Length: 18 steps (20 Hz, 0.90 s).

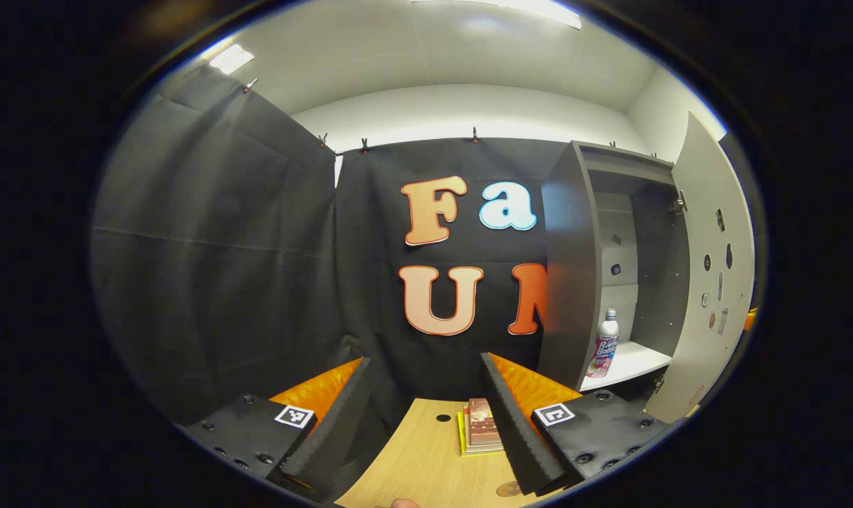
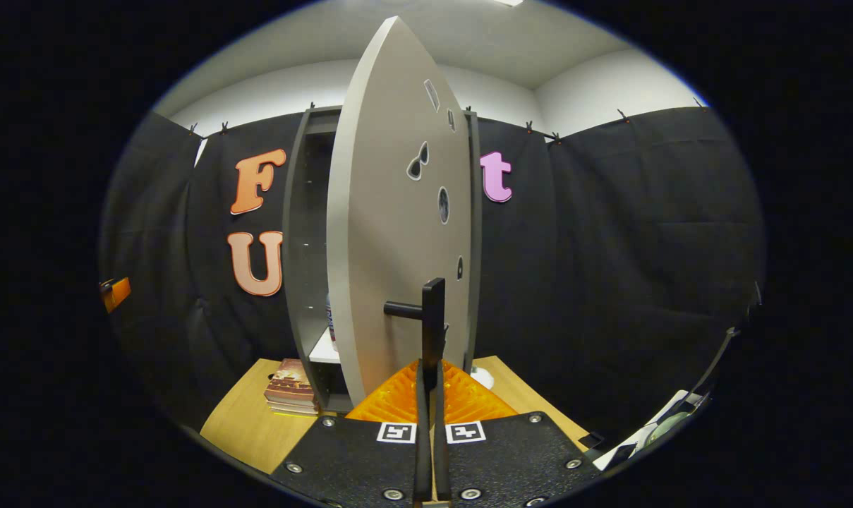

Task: Open the cabinet door with the right hand, grasp the bottle in the cabinet with the left hand and place it on the coaster, then close the cabinet door with the right hand.

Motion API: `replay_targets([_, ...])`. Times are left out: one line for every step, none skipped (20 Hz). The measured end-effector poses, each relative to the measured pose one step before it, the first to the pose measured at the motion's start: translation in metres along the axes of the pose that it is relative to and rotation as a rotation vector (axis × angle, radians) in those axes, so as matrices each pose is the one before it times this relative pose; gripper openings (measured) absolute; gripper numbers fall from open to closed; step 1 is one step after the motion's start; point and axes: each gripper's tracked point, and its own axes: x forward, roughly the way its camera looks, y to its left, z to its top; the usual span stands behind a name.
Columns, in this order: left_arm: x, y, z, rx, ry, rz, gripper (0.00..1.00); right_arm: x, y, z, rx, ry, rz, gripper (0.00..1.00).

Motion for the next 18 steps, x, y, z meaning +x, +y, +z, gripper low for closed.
replay_targets([0.00093,-0.00636,-0.00008,0.00128,0.00128,-0.01163,0.99,-0.00117,-0.00457,0.00073,0.00089,-0.00121,-0.01527,0.01])
replay_targets([0.00137,-0.00573,0.00009,0.00120,0.00049,-0.01050,0.99,-0.00068,-0.00313,-0.00041,0.00318,-0.00101,-0.01136,0.00])
replay_targets([0.00216,-0.00824,-0.00018,0.00025,-0.00017,-0.01048,0.99,0.00029,-0.00291,0.00024,0.00316,-0.00160,-0.00871,0.00])
replay_targets([0.00287,-0.00757,0.00027,-0.00052,0.00147,-0.01131,0.99,0.00026,-0.00231,0.00021,0.00450,-0.00116,-0.00289,0.00])
replay_targets([0.00159,-0.00836,-0.00077,-0.00008,0.00400,-0.01208,1.00,-0.00098,-0.00121,-0.00003,0.00688,0.00233,0.00124,0.00])
replay_targets([-0.00030,-0.00891,0.00011,0.00013,0.00251,-0.01302,1.00,-0.00072,-0.00028,-0.00066,0.00016,0.00020,0.00408,0.00])
replay_targets([0.00187,-0.00882,-0.00094,0.00135,0.00266,-0.01194,1.00,0.00076,-0.00177,0.00068,-0.00354,-0.00125,0.00331,0.00])
replay_targets([0.00187,-0.00822,-0.00062,0.00225,0.00121,-0.01031,1.00,0.00103,-0.00144,-0.00009,-0.01007,-0.00032,0.00329,0.00])
replay_targets([0.00313,-0.00783,-0.00078,0.00305,0.00294,-0.00785,1.00,0.00038,-0.00422,0.00004,-0.01004,-0.00212,0.00118,0.00])
replay_targets([0.00239,-0.00805,-0.00020,0.00193,0.00306,-0.00673,1.00,0.00062,-0.00258,-0.00011,-0.00284,-0.00038,0.00716,0.00])
replay_targets([0.00301,-0.01097,-0.00107,0.00142,0.00213,-0.00683,0.98,-0.00072,0.00082,0.00052,0.01262,-0.00081,0.01135,0.00])
replay_targets([0.00069,-0.00814,-0.00158,0.00118,0.00466,-0.00282,0.97,0.00013,0.00212,-0.00005,0.01569,-0.00060,0.01175,0.04])
replay_targets([0.00146,-0.01095,-0.00074,0.00258,0.00159,-0.00521,0.95,0.00156,0.00239,0.00040,0.00780,-0.00363,0.00496,0.00])
replay_targets([0.00202,-0.01271,0.00010,0.00507,-0.00032,-0.00567,0.95,0.00169,-0.00080,0.00005,-0.00603,-0.00193,0.00038,0.00])
replay_targets([0.00063,-0.01244,0.00041,0.00520,-0.00251,-0.00413,0.95,0.00025,-0.00614,0.00015,-0.00827,-0.00003,-0.00174,0.00])
replay_targets([0.00255,-0.01339,0.00150,0.00056,-0.00412,-0.00775,0.95,0.00035,-0.00325,0.00017,-0.00617,0.00202,0.00277,0.00])
replay_targets([0.00310,-0.01625,-0.00067,-0.00400,-0.00170,-0.01021,0.98,-0.00038,-0.00121,-0.00033,0.00121,0.00273,0.00966,0.00])
replay_targets([0.00216,-0.01670,-0.00125,-0.00710,-0.00054,-0.01283,1.00,-0.00036,0.00052,-0.00117,0.01042,0.00269,0.01434,0.00])
